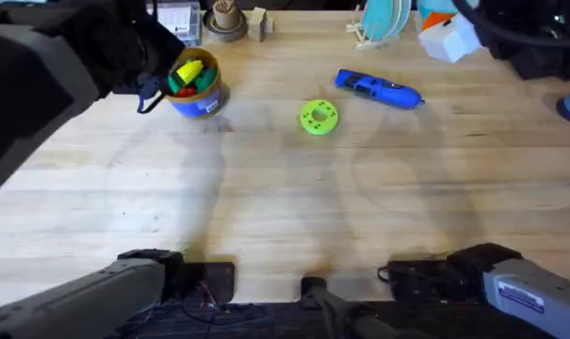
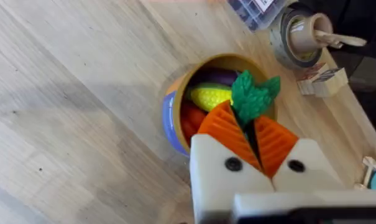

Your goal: Pick up the gripper from the table and insert it into the empty holder that is missing its gripper. Then pick up a screw, insert it into the mounting hole, and use the screwdriver to tighten it. Finally, clean up the table by picking up the vegetable and placing it into the bucket.

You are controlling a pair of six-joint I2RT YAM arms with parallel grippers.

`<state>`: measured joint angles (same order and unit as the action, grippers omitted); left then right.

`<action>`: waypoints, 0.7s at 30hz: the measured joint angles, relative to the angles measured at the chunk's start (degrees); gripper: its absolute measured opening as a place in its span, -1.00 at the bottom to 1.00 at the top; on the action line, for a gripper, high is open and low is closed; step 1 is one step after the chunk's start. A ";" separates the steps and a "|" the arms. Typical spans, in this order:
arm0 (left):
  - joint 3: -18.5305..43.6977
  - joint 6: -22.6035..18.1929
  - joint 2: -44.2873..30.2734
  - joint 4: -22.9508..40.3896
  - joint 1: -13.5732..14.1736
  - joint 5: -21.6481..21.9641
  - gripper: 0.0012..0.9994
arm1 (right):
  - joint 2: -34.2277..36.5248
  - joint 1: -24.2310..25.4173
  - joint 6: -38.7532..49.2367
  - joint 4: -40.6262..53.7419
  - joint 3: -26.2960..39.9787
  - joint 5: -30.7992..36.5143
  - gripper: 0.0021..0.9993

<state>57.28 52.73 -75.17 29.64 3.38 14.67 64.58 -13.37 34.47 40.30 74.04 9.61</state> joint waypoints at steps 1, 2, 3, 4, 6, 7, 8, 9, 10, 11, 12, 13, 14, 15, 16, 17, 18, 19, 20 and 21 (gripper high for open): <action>0.00 -0.04 -1.17 -0.35 0.00 -0.44 -0.99 | 0.00 0.00 0.01 0.01 0.00 0.00 0.63; 0.00 -0.07 -2.15 -0.71 0.00 -0.93 -0.99 | 0.00 0.00 0.01 -0.01 0.00 -0.02 0.63; 0.00 -0.09 -3.22 -1.01 0.00 -1.69 -0.99 | 0.00 0.00 0.00 0.00 0.00 0.00 0.63; 0.00 -0.10 -4.15 -1.19 0.00 -2.42 -0.99 | 0.00 0.00 0.00 0.01 0.00 0.00 0.63; 0.00 -0.21 -5.37 -1.45 0.00 -3.45 -0.99 | 0.00 0.00 0.01 -0.01 0.00 0.00 0.63; 0.00 -0.24 -5.69 -1.59 0.00 -3.84 -0.99 | 0.00 0.00 0.00 0.01 0.00 0.00 0.63; 0.00 -0.26 -5.78 -1.59 0.00 -4.20 -0.99 | 0.00 0.00 0.01 0.01 0.00 0.00 0.63; 0.00 -0.27 -5.78 -1.59 0.00 -4.43 -0.99 | 0.00 0.00 0.01 -0.01 0.00 0.00 0.63; 0.00 -0.40 -5.76 -1.64 0.00 -4.60 -0.91 | 0.00 0.00 0.01 -0.01 0.00 0.00 0.63; 0.00 -0.63 -5.76 -1.65 0.00 -4.68 -0.70 | 0.00 0.00 0.01 -0.01 0.00 0.00 0.63; 0.00 -0.53 -5.76 -1.70 0.00 -4.77 -0.38 | 0.00 0.00 0.01 -0.01 0.00 0.00 0.63; 0.00 -0.53 -5.76 -1.85 0.00 -4.80 -0.09 | 0.00 0.00 -0.01 0.01 0.00 0.00 0.63; 0.00 -0.53 -5.76 -1.93 0.00 -4.83 0.21 | 0.00 0.00 0.00 0.01 0.00 0.00 0.63; 0.00 -0.53 -5.76 -1.90 0.00 -4.92 0.57 | 0.00 0.00 0.01 -0.01 0.00 0.00 0.63; 0.00 -0.49 -5.76 -1.95 0.00 -5.00 0.86 | 0.00 0.00 0.01 0.01 0.00 0.00 0.63; 0.13 -0.47 -5.73 -2.17 0.00 -5.05 0.96 | 0.00 0.00 -0.01 0.01 0.00 0.00 0.63; 0.23 -0.48 -5.71 -2.18 0.02 -5.14 0.98 | 0.00 0.00 0.00 0.01 0.00 0.00 0.63; 0.29 -0.48 -5.71 -2.06 0.02 -5.29 0.99 | 0.00 0.00 0.01 -0.01 0.00 0.00 0.63; 0.33 -0.78 -5.68 -1.98 0.00 -5.58 0.99 | 0.00 0.00 0.01 0.01 0.00 0.00 0.63; 0.40 -1.30 -5.57 -1.85 0.00 -6.02 0.99 | 0.00 0.00 0.01 0.03 0.00 0.00 0.63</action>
<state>57.68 51.43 -80.74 27.79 3.38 8.65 64.58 -13.37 34.48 40.34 74.04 9.61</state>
